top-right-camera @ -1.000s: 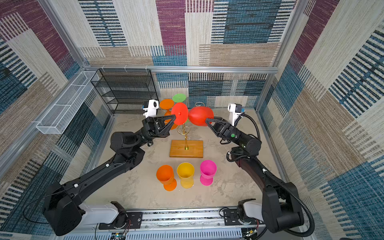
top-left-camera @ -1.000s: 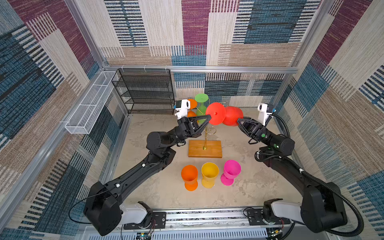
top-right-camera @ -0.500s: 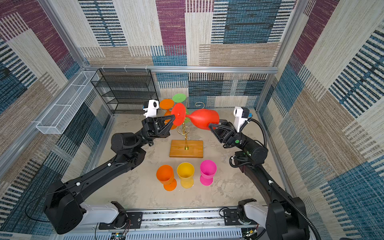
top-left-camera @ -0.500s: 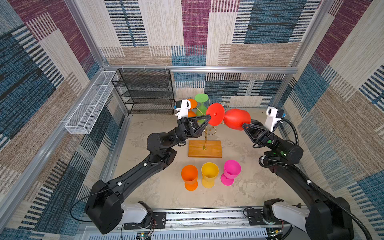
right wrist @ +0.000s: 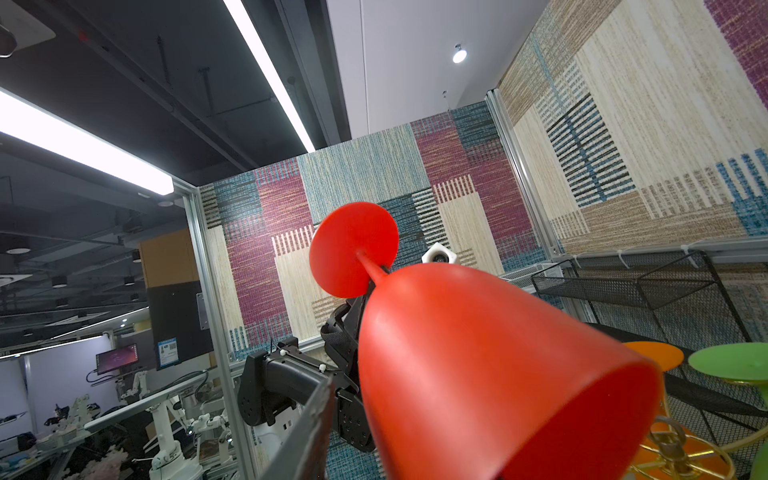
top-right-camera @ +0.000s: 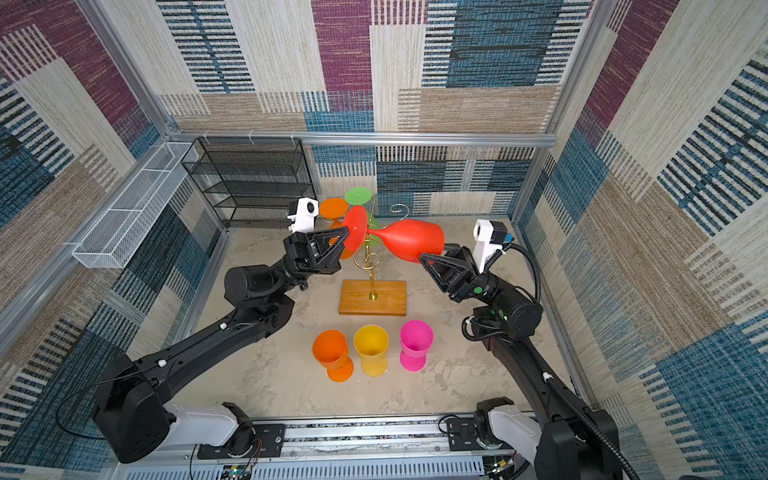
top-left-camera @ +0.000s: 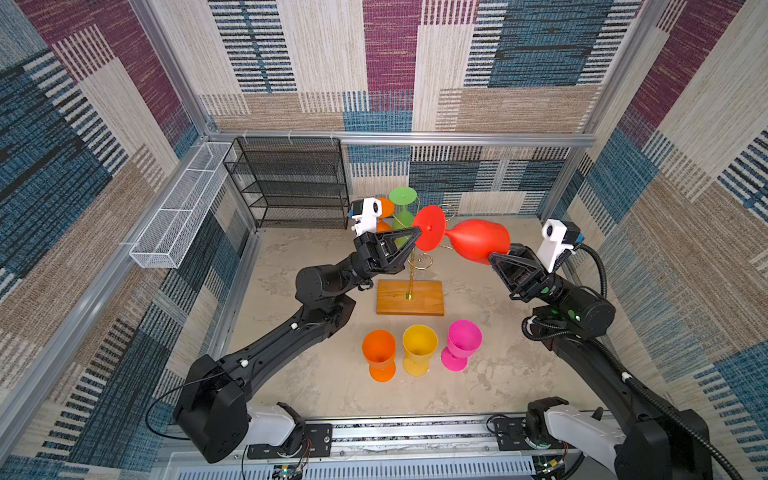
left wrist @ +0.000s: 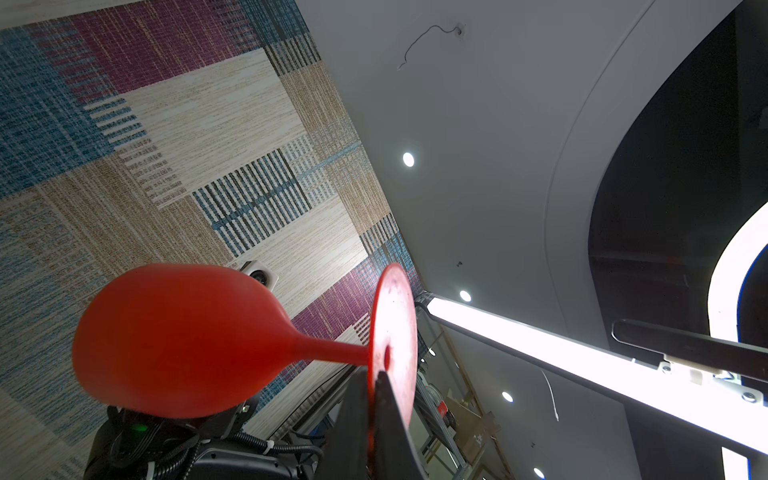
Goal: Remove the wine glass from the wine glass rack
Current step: 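Pull the red glass away with the right gripper while the left gripper opens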
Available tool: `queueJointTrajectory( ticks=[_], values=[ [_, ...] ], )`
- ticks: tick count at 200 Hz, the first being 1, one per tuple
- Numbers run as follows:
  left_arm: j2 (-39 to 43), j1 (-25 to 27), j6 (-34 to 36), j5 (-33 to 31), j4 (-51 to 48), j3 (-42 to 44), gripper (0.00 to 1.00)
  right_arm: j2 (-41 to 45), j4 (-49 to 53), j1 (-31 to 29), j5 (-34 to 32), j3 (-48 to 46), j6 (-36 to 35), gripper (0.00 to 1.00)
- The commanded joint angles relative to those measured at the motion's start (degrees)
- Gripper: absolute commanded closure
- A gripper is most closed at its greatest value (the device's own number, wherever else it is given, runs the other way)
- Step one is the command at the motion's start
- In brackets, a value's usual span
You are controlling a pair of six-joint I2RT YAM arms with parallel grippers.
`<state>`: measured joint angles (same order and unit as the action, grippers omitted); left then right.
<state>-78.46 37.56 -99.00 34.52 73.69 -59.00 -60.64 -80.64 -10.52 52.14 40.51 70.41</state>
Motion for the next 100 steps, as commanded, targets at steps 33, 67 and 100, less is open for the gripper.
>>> queueJointTrajectory(
  ticks=[33, 67, 100],
  values=[
    [-1.3, -0.1, 0.8, -0.9, -2.5, -0.5, 1.00, 1.6, -5.2, -0.2, 2.4, 0.1, -2.9, 0.78],
    [-1.9, -0.1, 0.5, -0.9, -1.9, -0.6, 0.97, 2.0, -3.7, -0.2, 2.1, 0.1, -3.7, 0.85],
    [-2.5, -0.1, 0.1, -0.9, -0.3, -0.9, 0.81, 2.6, 4.7, -0.2, 0.5, 1.8, -5.7, 1.00]
  ],
)
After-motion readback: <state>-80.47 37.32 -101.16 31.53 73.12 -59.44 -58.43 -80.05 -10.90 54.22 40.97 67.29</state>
